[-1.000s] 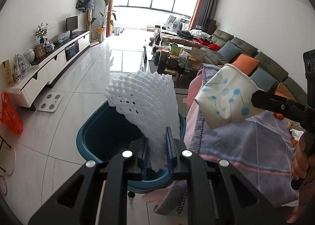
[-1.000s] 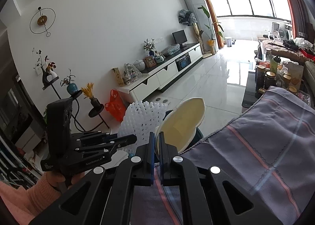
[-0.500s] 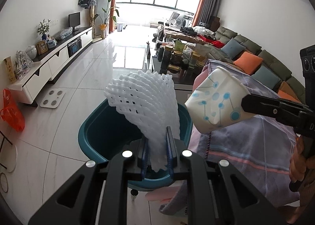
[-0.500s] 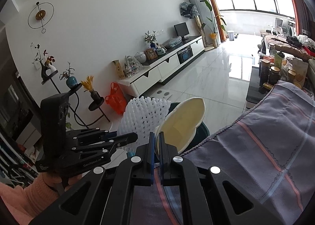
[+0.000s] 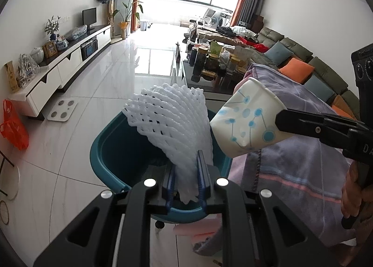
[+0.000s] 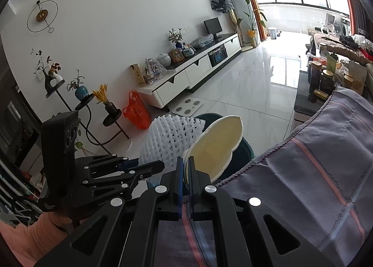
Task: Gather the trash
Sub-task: 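Carry the foam net and paper cup over the teal bin and release both, then move both open tools back over the table toward the remaining trash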
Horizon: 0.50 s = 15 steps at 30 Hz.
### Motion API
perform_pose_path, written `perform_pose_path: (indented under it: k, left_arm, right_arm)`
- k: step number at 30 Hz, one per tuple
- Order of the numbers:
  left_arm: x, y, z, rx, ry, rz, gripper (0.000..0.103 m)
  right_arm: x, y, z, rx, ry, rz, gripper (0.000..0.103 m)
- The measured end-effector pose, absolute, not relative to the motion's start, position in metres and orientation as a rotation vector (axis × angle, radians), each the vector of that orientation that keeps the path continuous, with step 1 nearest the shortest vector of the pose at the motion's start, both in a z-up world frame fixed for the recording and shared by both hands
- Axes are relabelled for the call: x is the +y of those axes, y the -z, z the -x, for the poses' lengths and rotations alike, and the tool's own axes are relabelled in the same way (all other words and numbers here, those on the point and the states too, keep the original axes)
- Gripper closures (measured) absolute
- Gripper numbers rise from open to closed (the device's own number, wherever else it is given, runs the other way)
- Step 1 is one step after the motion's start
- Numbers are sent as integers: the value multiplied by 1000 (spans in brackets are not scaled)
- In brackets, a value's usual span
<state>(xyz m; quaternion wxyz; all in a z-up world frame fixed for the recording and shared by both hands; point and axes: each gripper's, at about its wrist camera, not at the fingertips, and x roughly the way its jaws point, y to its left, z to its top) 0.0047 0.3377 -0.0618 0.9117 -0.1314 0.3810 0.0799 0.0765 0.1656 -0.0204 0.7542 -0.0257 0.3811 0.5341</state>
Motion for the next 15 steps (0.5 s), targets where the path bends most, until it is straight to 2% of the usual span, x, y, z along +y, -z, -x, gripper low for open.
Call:
perform_pose_path:
  k: [8,15]
  left_arm:
    - [349,86,-14,831,-163,320,82]
    - [360,105,-22,863,-175,376,66]
  right_arm:
    - [189,27,-79,859,-1153,98,98]
    - [197,37,-86,896,-1135,96,93]
